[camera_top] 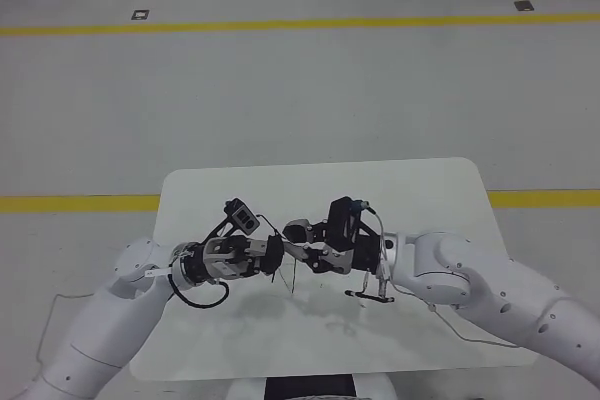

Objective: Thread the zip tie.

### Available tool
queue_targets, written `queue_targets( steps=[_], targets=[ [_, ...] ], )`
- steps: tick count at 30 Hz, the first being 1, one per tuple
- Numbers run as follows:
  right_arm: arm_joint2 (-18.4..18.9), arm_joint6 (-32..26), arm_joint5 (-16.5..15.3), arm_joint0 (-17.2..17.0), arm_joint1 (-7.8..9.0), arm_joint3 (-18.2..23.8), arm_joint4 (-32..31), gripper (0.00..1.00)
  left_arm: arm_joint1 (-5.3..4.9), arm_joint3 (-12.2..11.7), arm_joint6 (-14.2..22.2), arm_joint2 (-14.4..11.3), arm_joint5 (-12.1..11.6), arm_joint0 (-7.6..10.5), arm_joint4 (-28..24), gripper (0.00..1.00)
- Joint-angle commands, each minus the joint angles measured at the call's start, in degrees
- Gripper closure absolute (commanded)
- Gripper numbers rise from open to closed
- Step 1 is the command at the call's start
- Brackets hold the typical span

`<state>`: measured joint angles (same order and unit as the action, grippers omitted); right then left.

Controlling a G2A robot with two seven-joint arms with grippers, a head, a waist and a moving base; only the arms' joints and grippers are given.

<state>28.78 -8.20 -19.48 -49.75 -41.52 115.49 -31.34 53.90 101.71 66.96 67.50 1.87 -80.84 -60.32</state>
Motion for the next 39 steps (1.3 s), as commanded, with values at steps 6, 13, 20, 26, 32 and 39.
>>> queue_targets(
  steps=[6, 13, 20, 26, 32, 39],
  targets=[
    [0.0, -0.5, 0.0, 0.0, -0.36, -0.1, -0.2, 0.87, 0.14, -0.3, 0.1, -0.2, 0.3, 0.08, 0.1, 1.00],
    [-0.1, -1.1, 0.0, 0.2, -0.74, -0.4, -0.6, 1.00, 0.23, -0.7, 0.2, 0.0, 0.5, 0.29, 0.1, 1.00],
    [-0.1, -1.2, 0.0, 0.0, -0.96, -0.7, -0.8, 1.00, 0.37, -1.1, 0.1, 0.2, 0.5, 0.56, -0.4, 1.00],
    [0.0, -1.6, 0.0, -0.2, -1.08, -1.2, -0.5, 1.00, 0.53, -1.0, 0.0, 0.2, 0.4, 0.86, -0.6, 1.00],
    [0.0, -2.4, 0.0, -0.2, -1.30, -1.8, -0.2, 1.00, 0.64, -0.7, 0.1, 0.5, -0.2, 1.15, -0.7, 1.00],
    [-0.1, -3.2, 0.0, 0.0, -1.71, -2.2, 0.2, 1.00, 0.78, -0.2, 0.6, 1.0, -1.5, 1.26, -0.9, 1.00]
  ],
)
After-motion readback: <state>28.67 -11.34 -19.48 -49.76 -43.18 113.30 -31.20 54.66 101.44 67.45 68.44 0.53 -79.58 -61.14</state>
